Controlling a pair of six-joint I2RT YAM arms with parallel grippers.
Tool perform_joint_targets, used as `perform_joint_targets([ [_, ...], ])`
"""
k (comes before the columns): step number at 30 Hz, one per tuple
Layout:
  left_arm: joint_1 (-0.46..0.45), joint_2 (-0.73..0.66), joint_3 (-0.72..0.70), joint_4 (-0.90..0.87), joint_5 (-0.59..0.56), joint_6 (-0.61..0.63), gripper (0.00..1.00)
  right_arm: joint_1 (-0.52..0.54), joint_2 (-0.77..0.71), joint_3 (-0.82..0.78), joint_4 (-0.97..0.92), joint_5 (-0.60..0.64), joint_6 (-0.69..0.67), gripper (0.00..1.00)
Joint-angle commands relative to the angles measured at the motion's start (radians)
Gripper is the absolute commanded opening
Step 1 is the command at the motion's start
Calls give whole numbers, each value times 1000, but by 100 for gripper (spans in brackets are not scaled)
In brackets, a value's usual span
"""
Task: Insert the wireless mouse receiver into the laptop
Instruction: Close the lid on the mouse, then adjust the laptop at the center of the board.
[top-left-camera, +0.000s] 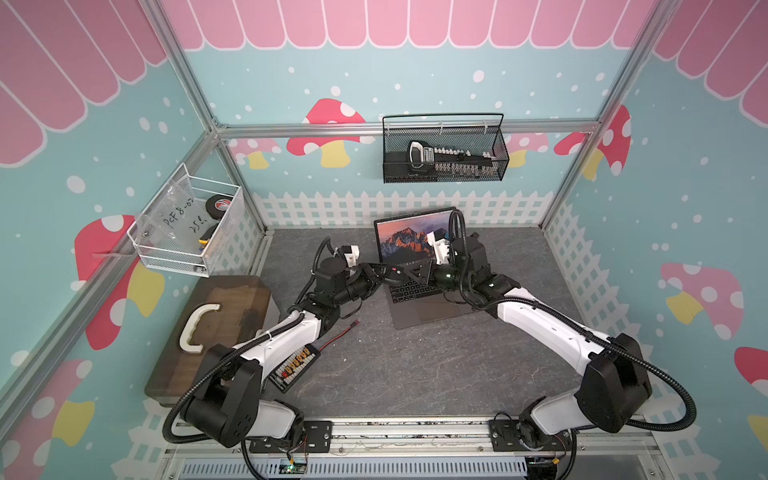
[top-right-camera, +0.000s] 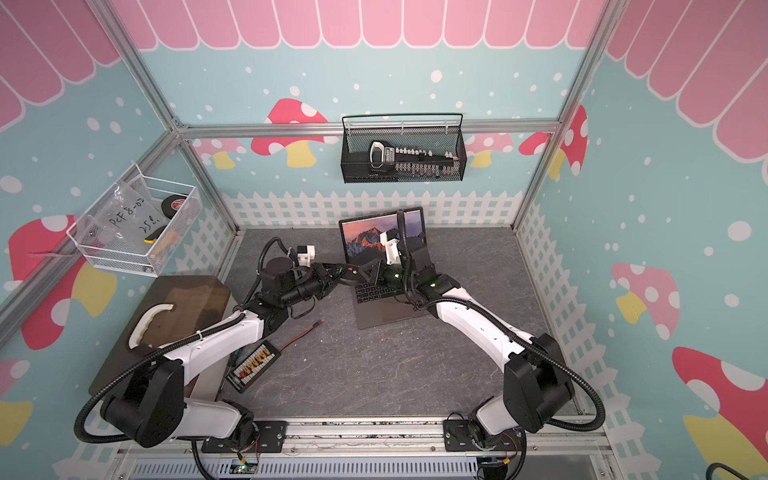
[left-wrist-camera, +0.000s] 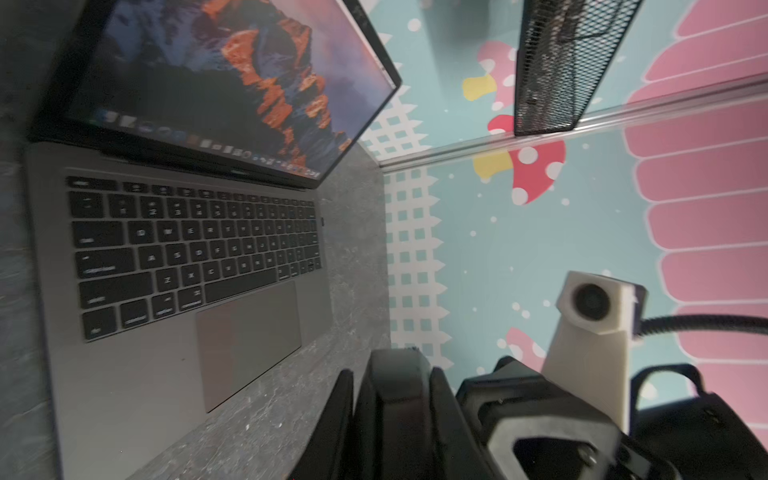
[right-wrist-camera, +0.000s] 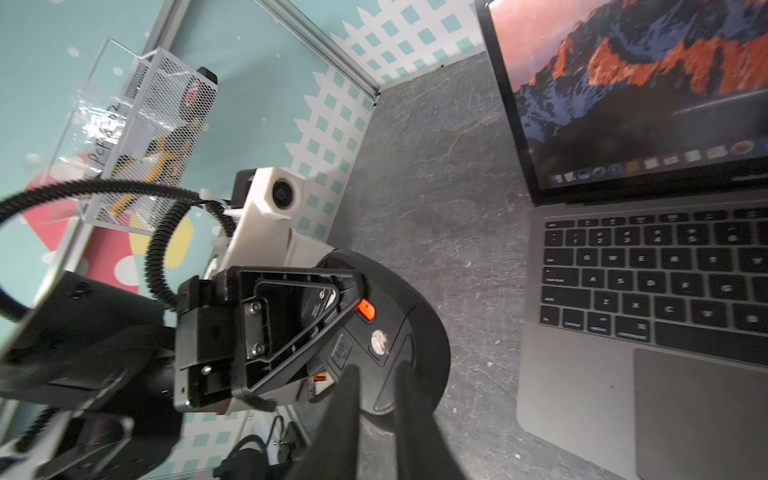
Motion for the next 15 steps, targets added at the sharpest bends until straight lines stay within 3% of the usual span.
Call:
perform_joint_targets([
  [1, -119, -45, 114, -495, -400, 316, 0, -24, -71, -60, -62, 127, -32, 57],
  [7, -337, 77, 182, -817, -767, 378, 0, -44, -126, -113, -281, 350, -85, 98],
  [12, -517, 252, 254, -1009, -949, 332, 0, -87, -189, -210, -320, 455, -58, 99],
  [15, -582, 335, 285, -1052, -991, 298, 0, -154, -235, -271, -311, 468, -55, 99],
])
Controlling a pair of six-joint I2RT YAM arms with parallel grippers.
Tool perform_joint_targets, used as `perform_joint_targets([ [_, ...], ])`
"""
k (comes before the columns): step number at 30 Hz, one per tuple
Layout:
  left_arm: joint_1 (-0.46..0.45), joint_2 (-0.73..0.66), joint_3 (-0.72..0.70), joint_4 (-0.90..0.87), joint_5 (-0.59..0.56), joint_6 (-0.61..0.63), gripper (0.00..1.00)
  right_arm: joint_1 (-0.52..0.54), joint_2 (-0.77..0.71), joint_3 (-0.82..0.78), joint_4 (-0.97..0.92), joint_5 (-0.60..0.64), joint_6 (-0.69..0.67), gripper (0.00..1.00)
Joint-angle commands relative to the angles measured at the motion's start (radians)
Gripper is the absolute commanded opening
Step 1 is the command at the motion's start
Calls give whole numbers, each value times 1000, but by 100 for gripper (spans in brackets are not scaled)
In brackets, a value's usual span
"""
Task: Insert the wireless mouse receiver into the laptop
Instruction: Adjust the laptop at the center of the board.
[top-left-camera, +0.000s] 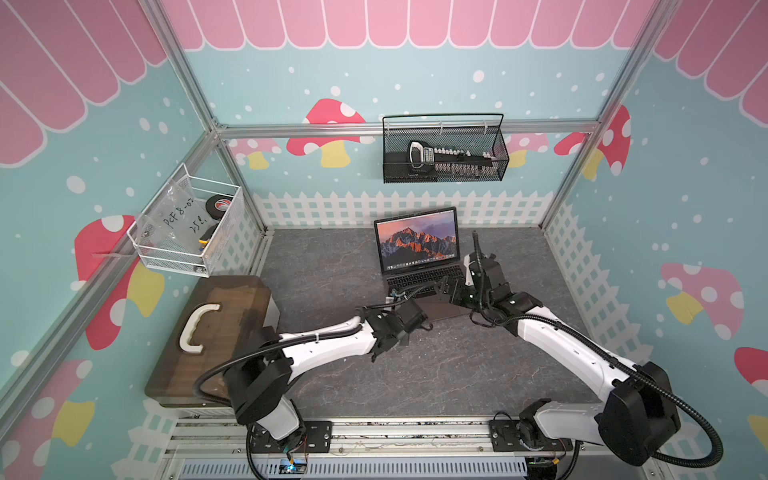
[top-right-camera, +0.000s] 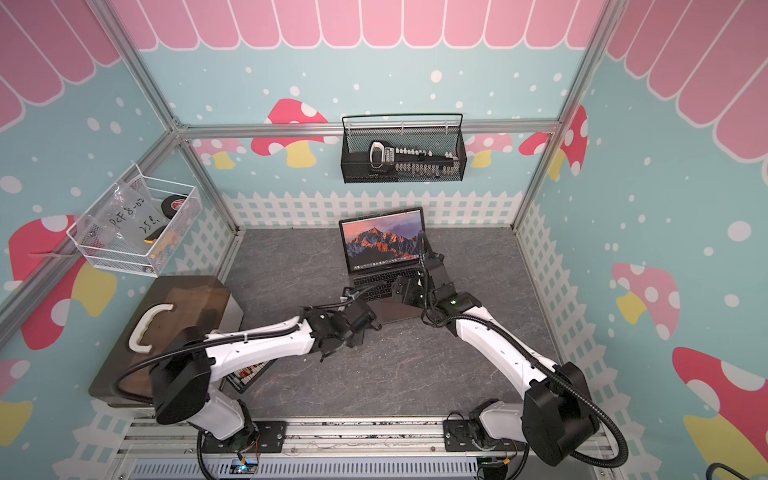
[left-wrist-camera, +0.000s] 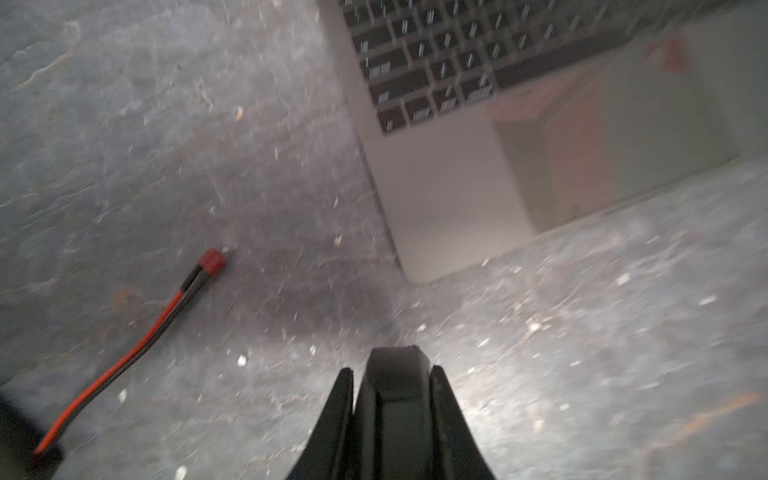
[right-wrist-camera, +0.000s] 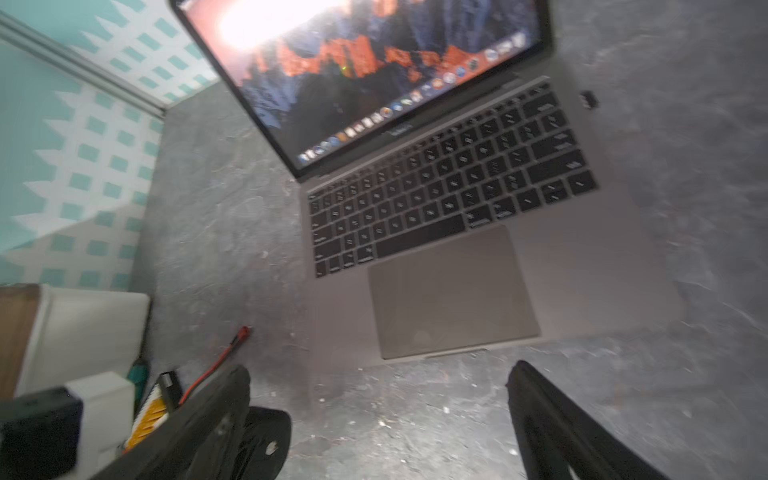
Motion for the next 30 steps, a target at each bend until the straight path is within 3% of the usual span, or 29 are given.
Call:
perform_joint_targets([
  [1, -48, 59, 57, -157, -169, -32, 0, -70, -55, -48, -34, 73, 5, 99],
  [8, -105, 261, 162, -259, -263, -95, 4, -231, -81, -115, -14, 61, -125, 99],
  [15, -124, 340, 231, -281, -255, -73, 15, -390, 187, -28, -8, -150, -365, 98],
  [21, -128, 396, 298, -310, -246, -54, 15, -413, 405, 69, 4, -376, -476, 95],
  [30, -137, 436, 361, -323, -187, 5, 22, -392, 524, 110, 5, -419, -479, 90],
])
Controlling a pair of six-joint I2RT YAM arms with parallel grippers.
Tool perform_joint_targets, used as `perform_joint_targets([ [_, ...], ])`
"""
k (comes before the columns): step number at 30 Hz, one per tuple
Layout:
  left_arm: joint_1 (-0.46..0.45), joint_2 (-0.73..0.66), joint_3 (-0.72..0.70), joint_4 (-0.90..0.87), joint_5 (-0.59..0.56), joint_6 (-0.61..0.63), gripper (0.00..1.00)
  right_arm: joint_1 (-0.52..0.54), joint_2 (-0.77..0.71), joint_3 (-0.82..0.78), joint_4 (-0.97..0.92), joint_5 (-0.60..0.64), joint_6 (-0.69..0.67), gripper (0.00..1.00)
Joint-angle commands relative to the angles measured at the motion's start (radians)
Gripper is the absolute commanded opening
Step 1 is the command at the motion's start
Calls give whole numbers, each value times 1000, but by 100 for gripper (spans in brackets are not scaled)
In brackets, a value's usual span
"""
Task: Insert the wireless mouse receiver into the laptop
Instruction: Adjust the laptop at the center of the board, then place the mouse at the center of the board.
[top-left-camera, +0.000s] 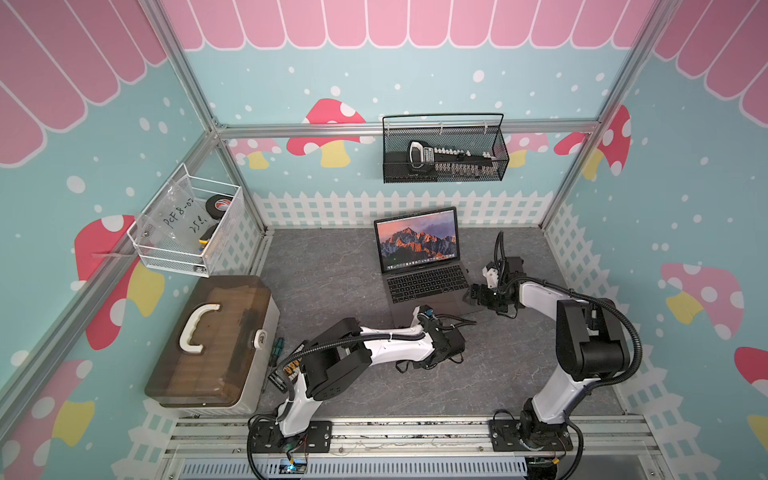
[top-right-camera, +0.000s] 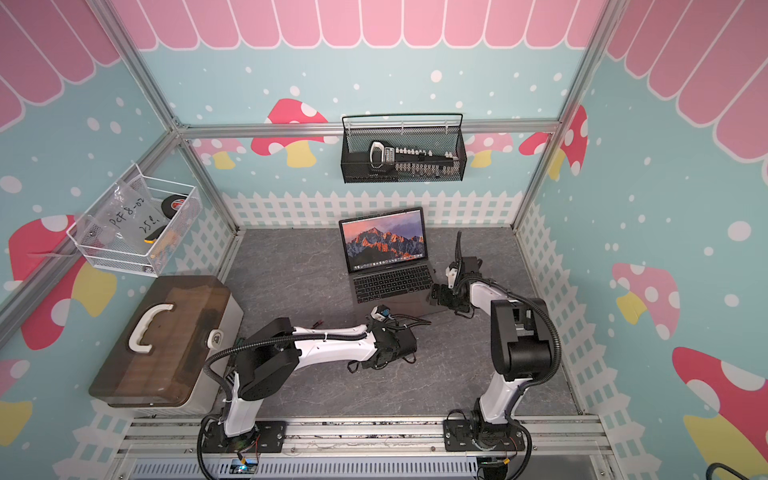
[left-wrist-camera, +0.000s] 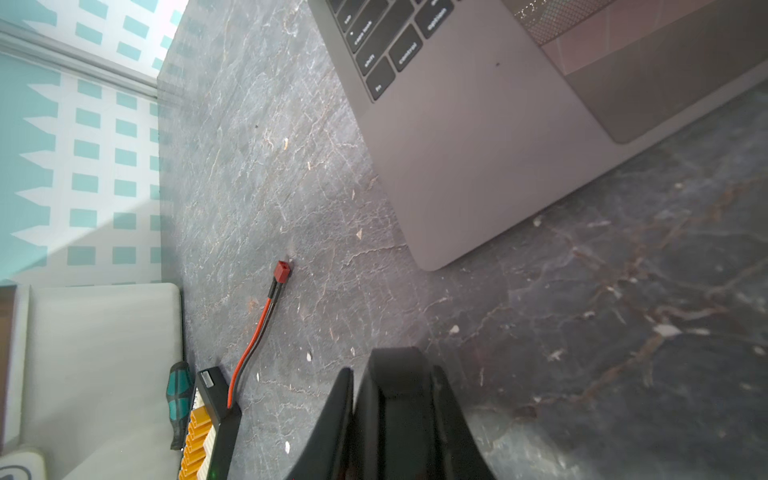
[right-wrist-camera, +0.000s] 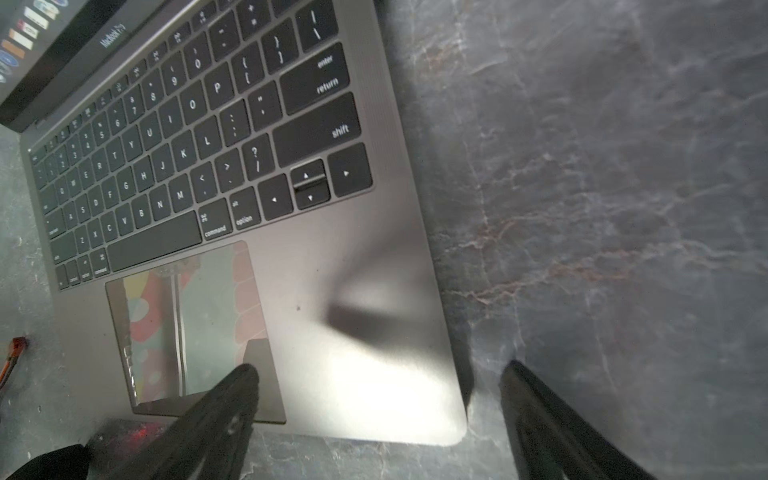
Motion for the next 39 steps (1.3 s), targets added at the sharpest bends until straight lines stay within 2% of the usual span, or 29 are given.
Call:
perform_joint_targets([
  [1, -11, 40, 15, 34, 108, 7, 23, 29, 29, 0, -17, -67, -34, 89],
  [4, -11, 46, 27, 35, 125, 28, 23, 76, 30, -8, -5, -92, -19, 87],
  [10, -10, 54, 48, 35, 141, 44, 23, 180, 58, 17, 11, -56, 23, 86],
  [15, -10, 58, 48, 45, 156, 62, 23, 197, 80, 29, 35, -23, 95, 85],
  [17, -10, 61, 55, 46, 167, 70, 26, 196, 62, 19, 52, -36, 115, 86],
  [26, -8, 109, 134, 59, 216, 131, 39, 143, -168, -102, 81, 121, 245, 90],
  [30, 0, 125, 156, 64, 259, 135, 41, 114, -286, -174, 80, 166, 270, 90],
  [34, 9, 96, 146, 83, 281, 149, 50, 113, -391, -234, 53, 229, 267, 90],
  [39, 21, 47, 144, 99, 362, 170, 62, 112, -474, -273, -15, 295, 244, 90],
])
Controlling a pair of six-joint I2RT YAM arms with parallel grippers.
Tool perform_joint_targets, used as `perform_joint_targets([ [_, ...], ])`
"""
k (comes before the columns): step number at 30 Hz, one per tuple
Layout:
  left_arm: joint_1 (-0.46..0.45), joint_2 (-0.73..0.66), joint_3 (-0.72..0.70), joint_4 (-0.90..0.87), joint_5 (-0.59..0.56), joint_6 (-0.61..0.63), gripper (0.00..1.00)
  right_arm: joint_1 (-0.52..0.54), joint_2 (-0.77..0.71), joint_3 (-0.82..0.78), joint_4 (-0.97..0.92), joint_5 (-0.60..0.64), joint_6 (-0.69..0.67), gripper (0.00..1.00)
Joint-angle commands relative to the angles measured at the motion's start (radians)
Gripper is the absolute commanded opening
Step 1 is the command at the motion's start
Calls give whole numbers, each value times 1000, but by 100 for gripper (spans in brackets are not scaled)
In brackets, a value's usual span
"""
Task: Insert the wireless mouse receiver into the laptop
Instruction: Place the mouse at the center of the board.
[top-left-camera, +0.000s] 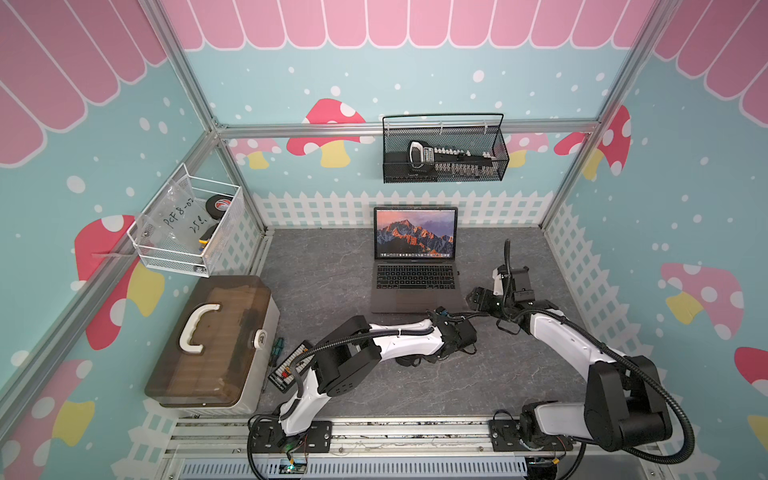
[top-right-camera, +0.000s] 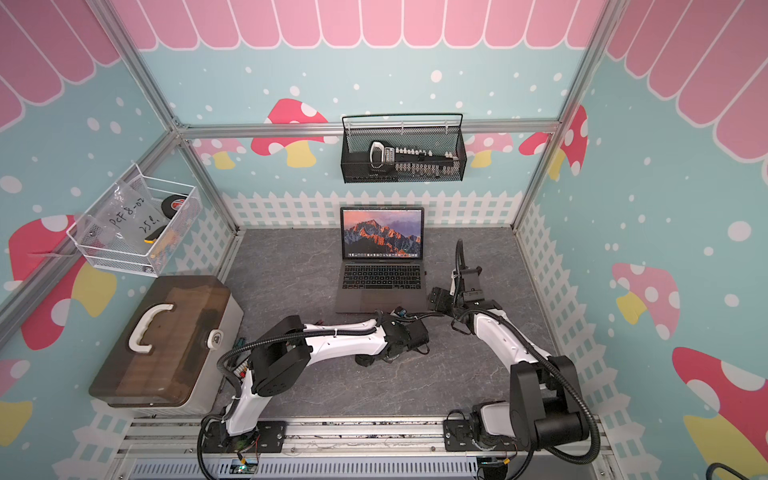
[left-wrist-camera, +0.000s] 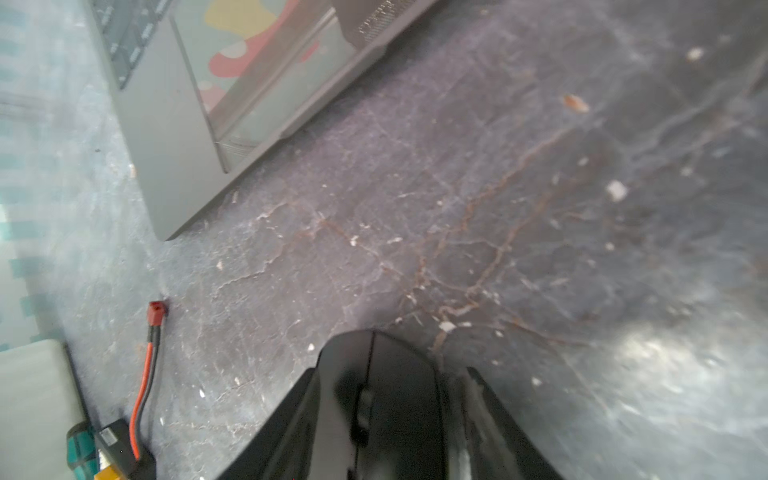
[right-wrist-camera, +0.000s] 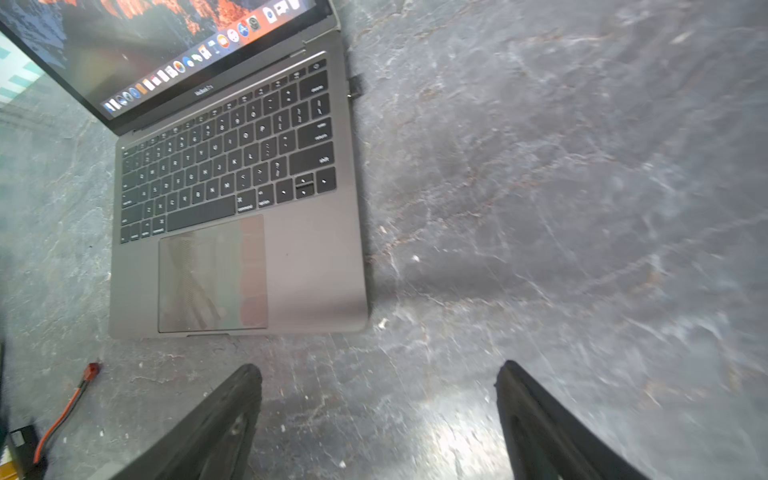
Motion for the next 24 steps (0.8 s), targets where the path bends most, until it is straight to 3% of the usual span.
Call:
perform_joint_targets([
  [1, 8, -48, -9, 32, 119, 18, 65, 2, -42, -25, -69, 76, -7, 90],
  [4, 31, -132, -58, 90, 247, 19, 74, 2, -86, -48, -102, 94, -5, 90],
  [9, 138, -271, -289, 259, 473, -31, 95, 4, -149, -91, -136, 90, -3, 90],
  [15, 194, -348, -438, 410, 575, -88, 97, 3, -171, -102, -143, 95, 0, 90],
  [20, 203, -314, -476, 463, 752, -131, 97, 4, -183, -83, -165, 93, -8, 90],
  [24, 196, -355, -507, 491, 791, -148, 97, 3, -205, -71, -192, 85, -31, 90],
])
